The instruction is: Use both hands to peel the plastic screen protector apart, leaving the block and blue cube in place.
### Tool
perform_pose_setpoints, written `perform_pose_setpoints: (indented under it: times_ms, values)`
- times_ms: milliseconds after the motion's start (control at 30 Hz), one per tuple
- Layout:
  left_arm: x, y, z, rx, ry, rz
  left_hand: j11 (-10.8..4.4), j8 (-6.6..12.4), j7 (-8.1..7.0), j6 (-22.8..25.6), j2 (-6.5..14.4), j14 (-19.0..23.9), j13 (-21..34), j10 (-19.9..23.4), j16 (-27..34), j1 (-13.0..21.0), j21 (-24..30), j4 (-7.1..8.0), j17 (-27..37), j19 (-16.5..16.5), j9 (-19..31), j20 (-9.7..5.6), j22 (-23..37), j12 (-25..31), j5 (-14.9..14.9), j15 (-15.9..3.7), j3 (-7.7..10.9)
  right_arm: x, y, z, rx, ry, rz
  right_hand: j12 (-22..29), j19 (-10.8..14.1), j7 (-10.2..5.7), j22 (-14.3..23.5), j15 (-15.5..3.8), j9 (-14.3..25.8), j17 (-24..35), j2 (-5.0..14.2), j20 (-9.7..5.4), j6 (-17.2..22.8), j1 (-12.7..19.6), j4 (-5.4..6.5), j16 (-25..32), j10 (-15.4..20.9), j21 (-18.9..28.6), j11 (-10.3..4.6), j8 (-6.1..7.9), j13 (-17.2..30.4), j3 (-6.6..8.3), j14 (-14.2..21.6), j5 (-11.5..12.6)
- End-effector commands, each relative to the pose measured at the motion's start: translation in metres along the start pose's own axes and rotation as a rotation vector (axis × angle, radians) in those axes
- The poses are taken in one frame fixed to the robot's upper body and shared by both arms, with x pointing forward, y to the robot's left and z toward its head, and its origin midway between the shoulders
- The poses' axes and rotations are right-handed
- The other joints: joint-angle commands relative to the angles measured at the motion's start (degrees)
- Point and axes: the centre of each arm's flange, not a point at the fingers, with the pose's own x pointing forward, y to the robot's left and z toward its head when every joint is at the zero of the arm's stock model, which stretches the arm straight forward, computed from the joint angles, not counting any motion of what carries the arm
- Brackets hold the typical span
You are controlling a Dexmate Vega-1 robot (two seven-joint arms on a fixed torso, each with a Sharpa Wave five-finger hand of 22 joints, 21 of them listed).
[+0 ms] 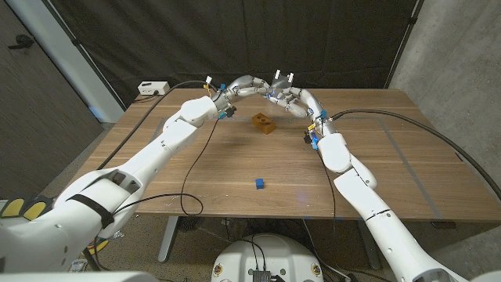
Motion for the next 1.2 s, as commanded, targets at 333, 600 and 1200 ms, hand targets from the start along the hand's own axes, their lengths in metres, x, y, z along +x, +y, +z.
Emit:
perform_pose_setpoints:
  times_ms: [333,600,1200]
  values:
    - [-0.024,0.005,0.001,-0.011,-0.024,0.024,-0.72,0.16,0.89,1.6,-0.1,0.3,0.1,0.2,0.1,0.2,0.6,0.19,0.2,-0.3,0.1,-3.78,0.1,0.4,-0.4,-5.88,0.56,-0.012,0.000,0.002,0.068,0.011,-0.094,-7.4,0.9,4.08,-0.3,-4.12,-12.0,-16.0,2.55,1.10,-9.9,-0.8,0.13,-16.4,-8.5,-1.9,4.16,-11.76,-12.1,-0.44,-3.1,-1.8]
    - [-0.035,0.009,-0.002,-0.025,-0.034,0.031,-1.51,-0.03,0.15,1.5,-0.2,0.6,0.0,0.2,0.0,0.0,0.8,0.23,0.0,-0.2,-0.4,-3.95,0.1,0.4,-0.6,-6.06,0.67,-0.012,0.001,0.007,0.064,0.020,-0.103,-16.2,-0.3,5.16,-0.8,-0.67,-21.0,-23.7,2.76,2.62,-17.3,-1.8,-0.13,-25.3,-16.9,-7.1,7.03,-18.54,-21.2,-0.56,-10.8,-3.3]
    - [-0.060,0.023,-0.008,-0.037,-0.055,0.032,-1.94,0.17,0.20,1.5,-0.4,0.8,0.0,0.3,-0.1,-0.3,1.0,0.37,-0.2,-0.1,-0.4,-3.98,0.1,0.6,-0.9,-6.03,0.91,-0.003,-0.008,0.018,0.006,0.063,-0.115,-24.1,-4.0,4.09,-1.0,1.86,-28.2,-28.9,2.21,6.72,-22.2,-4.6,0.35,-32.0,-23.7,-14.7,7.04,-18.69,-29.1,-1.63,-19.3,-3.9]
